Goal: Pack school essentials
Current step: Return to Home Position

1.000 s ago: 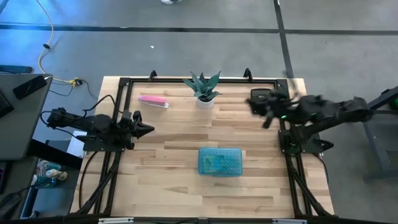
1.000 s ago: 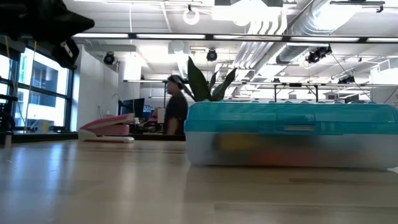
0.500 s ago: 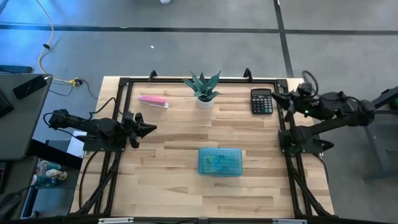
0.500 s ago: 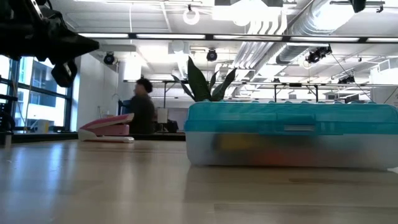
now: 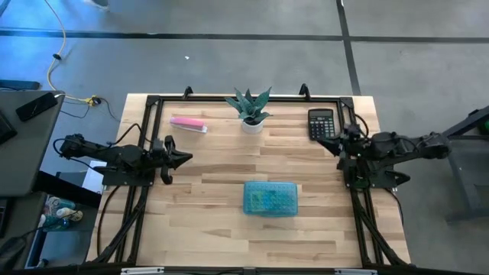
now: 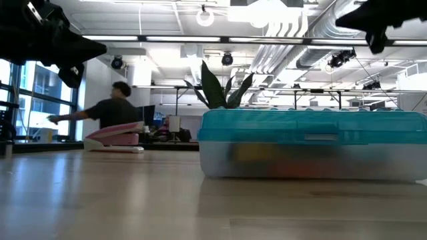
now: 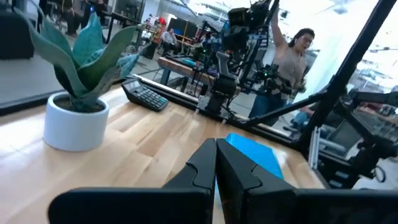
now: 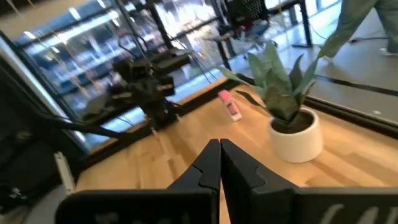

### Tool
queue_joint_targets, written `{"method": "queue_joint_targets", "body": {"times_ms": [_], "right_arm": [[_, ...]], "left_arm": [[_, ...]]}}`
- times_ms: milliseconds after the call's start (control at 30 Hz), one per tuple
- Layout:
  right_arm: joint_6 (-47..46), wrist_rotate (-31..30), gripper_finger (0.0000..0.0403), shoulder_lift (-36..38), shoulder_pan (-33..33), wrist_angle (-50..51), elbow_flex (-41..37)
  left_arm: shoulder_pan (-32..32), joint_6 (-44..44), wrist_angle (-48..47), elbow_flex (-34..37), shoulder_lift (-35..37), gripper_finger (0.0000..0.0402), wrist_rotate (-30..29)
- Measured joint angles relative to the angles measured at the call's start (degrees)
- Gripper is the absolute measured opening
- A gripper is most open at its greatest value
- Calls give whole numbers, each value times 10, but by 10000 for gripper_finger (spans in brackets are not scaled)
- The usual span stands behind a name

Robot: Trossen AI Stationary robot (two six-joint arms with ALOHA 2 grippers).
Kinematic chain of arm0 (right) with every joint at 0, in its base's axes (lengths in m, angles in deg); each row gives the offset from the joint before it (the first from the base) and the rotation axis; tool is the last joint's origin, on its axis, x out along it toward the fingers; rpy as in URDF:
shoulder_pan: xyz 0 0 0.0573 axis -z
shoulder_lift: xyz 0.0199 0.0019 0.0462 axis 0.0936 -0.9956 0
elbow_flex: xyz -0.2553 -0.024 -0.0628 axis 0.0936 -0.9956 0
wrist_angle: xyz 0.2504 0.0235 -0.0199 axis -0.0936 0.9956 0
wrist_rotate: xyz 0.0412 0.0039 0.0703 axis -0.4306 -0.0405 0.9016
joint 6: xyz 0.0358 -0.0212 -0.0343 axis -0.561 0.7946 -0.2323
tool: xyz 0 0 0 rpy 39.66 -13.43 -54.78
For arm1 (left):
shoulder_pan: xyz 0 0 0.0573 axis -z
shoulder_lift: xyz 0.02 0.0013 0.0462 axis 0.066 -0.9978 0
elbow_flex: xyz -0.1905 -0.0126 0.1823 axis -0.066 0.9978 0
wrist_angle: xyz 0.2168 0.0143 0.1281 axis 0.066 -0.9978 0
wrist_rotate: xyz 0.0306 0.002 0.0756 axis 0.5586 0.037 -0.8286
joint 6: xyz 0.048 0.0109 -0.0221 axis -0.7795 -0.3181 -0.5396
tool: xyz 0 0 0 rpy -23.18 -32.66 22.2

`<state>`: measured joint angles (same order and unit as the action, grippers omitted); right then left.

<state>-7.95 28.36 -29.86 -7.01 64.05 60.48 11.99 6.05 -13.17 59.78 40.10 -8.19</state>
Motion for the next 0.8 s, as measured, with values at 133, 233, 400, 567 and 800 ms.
{"method": "queue_joint_targets", "body": {"times_ms": [133, 233, 400, 567, 800], "right_arm": [[1, 28, 0, 68, 0, -70, -76], [15, 53, 0, 114, 0, -115, -122], [22, 71, 0, 160, 0, -164, -201], [15, 82, 0, 157, 0, -252, -276], [37, 81, 0, 158, 0, -242, -278]], "left_arm": [[0, -17, 0, 0, 0, 0, 0], [0, -17, 0, 0, 0, 0, 0], [0, -17, 0, 0, 0, 0, 0], [0, -17, 0, 0, 0, 0, 1], [0, -17, 0, 0, 0, 0, 3]]}}
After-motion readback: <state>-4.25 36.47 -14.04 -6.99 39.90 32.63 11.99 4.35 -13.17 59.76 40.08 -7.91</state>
